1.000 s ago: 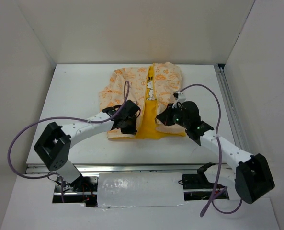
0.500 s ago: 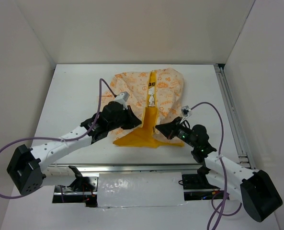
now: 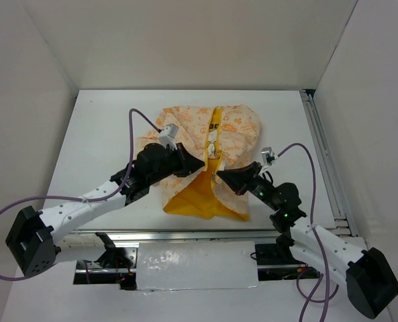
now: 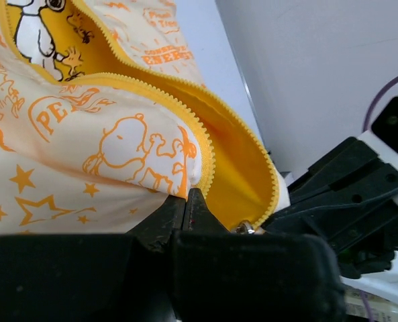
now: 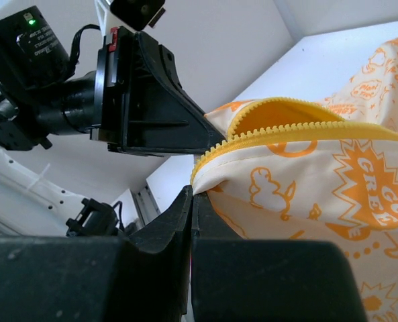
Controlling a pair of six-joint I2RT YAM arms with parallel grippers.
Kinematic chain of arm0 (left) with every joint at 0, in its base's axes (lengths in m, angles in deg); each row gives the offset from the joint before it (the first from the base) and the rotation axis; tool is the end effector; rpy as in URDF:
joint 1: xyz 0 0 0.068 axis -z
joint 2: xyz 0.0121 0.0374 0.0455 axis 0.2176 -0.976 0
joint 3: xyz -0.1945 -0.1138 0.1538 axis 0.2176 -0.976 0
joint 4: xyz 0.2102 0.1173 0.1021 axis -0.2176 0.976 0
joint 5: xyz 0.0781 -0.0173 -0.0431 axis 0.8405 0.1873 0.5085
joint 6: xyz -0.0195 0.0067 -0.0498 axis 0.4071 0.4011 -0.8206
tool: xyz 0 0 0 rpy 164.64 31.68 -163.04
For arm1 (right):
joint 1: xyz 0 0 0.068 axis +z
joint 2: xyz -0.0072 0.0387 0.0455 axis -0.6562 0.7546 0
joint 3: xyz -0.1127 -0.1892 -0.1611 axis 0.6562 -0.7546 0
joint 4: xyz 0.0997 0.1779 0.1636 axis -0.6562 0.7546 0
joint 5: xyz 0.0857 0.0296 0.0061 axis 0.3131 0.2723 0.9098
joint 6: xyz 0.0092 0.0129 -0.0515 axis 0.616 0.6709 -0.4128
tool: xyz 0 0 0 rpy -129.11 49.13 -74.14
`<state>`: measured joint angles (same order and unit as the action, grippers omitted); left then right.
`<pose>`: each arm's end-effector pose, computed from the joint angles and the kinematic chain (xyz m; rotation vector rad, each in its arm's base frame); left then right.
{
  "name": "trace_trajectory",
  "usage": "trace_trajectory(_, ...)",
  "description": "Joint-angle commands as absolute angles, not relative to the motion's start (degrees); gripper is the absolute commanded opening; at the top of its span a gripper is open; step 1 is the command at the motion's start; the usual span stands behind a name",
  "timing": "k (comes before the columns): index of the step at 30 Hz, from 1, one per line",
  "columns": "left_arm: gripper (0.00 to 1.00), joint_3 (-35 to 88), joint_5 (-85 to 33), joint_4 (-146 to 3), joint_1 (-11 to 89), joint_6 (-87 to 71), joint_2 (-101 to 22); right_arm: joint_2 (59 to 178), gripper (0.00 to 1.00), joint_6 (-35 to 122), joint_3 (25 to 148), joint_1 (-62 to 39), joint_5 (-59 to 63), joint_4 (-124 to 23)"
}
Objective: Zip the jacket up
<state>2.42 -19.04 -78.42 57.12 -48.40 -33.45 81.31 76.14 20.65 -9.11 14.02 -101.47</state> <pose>0.2011 -0.1993 0.3058 -0.1132 1.9541 -1.2009 0.1369 0.0996 0.2389 -0.2294 1.3999 1.2731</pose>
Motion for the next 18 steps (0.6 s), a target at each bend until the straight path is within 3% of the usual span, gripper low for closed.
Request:
trace_trajectory(1,0.0,1.5,-18.0,-86.0,58.3,-51.4,-30.2,79.8,0.0,76.3,20.9,-8.1,11.3,-103.8)
trace_trajectory(18,0.0,2.5,-9.2,-84.1,63.6,-62.9,-31.3,81.7,0.0,75.2,21.7,-7.0,10.0,-107.9)
